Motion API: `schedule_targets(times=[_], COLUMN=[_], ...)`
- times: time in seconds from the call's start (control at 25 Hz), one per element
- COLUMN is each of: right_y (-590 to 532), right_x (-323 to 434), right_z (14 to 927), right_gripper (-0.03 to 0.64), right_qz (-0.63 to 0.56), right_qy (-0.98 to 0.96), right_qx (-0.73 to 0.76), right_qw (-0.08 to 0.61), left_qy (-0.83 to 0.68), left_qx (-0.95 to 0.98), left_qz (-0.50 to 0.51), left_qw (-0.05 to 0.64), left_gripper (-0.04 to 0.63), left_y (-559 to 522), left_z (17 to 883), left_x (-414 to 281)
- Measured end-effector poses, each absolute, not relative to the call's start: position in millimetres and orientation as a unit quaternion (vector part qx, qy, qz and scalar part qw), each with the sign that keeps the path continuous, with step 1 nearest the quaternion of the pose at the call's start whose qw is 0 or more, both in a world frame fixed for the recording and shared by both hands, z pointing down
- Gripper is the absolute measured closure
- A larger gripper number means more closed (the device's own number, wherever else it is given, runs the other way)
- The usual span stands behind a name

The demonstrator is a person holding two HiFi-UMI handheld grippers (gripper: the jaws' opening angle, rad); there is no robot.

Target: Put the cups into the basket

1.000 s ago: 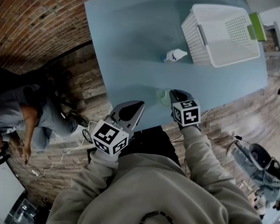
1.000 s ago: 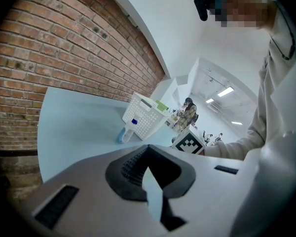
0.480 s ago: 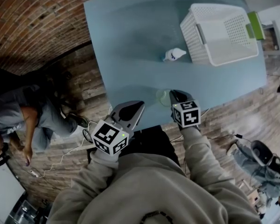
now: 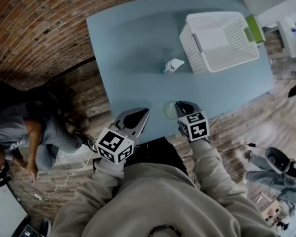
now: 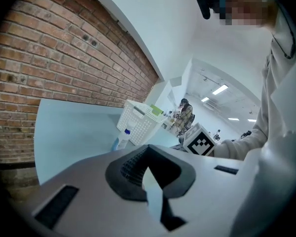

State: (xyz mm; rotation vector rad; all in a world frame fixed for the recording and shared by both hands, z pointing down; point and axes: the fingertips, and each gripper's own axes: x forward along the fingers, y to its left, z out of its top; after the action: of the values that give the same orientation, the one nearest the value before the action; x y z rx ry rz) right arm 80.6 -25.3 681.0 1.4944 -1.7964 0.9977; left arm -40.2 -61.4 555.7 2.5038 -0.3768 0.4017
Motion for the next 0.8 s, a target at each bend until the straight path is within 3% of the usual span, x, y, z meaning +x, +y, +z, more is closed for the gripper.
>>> schedule_targets(times=[0.8], right_y=[-23], right_x=[109], right_z=[497], right_gripper=[0.583], right_qz=[0.269], right_qy=[-0.712], right_qx=[0.599], right_qw=[0.249], left_qy=[-0.093], left_qx=[0.973], left_qz=[0.073], left_qw=[0.200], left_gripper=[0.598], left_y=[-70], left_z=[432], left_x=[17])
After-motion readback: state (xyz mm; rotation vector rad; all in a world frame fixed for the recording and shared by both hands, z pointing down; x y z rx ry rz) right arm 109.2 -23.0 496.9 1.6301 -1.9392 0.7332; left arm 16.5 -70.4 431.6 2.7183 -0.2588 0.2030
